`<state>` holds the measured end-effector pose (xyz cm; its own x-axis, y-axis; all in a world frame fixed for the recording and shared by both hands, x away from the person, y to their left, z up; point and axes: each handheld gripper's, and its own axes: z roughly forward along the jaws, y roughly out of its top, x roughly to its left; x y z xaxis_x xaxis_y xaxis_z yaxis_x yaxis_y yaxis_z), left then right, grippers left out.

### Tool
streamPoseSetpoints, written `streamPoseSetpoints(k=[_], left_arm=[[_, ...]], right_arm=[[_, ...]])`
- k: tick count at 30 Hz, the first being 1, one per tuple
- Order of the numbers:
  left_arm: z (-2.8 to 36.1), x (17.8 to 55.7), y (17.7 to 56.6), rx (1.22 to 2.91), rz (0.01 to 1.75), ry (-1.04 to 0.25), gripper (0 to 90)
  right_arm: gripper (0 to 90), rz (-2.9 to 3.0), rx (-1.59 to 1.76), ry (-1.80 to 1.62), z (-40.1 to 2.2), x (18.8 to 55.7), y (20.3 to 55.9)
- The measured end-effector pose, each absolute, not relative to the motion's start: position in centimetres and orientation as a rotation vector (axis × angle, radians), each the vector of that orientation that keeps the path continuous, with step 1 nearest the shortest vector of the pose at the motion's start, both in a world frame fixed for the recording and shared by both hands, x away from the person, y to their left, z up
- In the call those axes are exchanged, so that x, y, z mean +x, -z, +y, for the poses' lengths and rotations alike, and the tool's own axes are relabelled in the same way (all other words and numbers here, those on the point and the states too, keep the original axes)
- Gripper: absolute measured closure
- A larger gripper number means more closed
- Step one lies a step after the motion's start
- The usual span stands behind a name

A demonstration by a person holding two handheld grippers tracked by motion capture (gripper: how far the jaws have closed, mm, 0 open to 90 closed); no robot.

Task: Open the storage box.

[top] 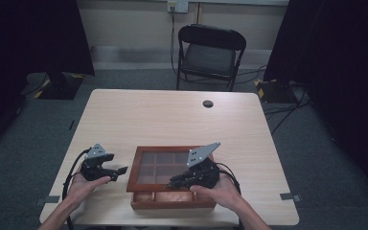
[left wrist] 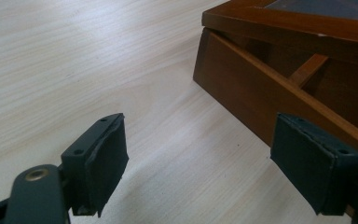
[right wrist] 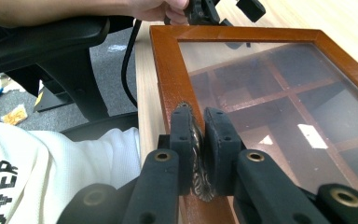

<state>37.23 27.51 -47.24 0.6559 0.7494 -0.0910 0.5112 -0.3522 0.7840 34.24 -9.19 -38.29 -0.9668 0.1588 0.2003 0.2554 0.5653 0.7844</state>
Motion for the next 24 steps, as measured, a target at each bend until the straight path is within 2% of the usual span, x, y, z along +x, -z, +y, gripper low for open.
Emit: streamPoseSetpoints(k=[24], left_arm=[[25.4, 36.3, 46.2, 1.994, 0.862, -0.339, 18.1]], right_arm=[[82.6, -2.683, -0.356, 1.371, -9.1, 34.9, 37.0]])
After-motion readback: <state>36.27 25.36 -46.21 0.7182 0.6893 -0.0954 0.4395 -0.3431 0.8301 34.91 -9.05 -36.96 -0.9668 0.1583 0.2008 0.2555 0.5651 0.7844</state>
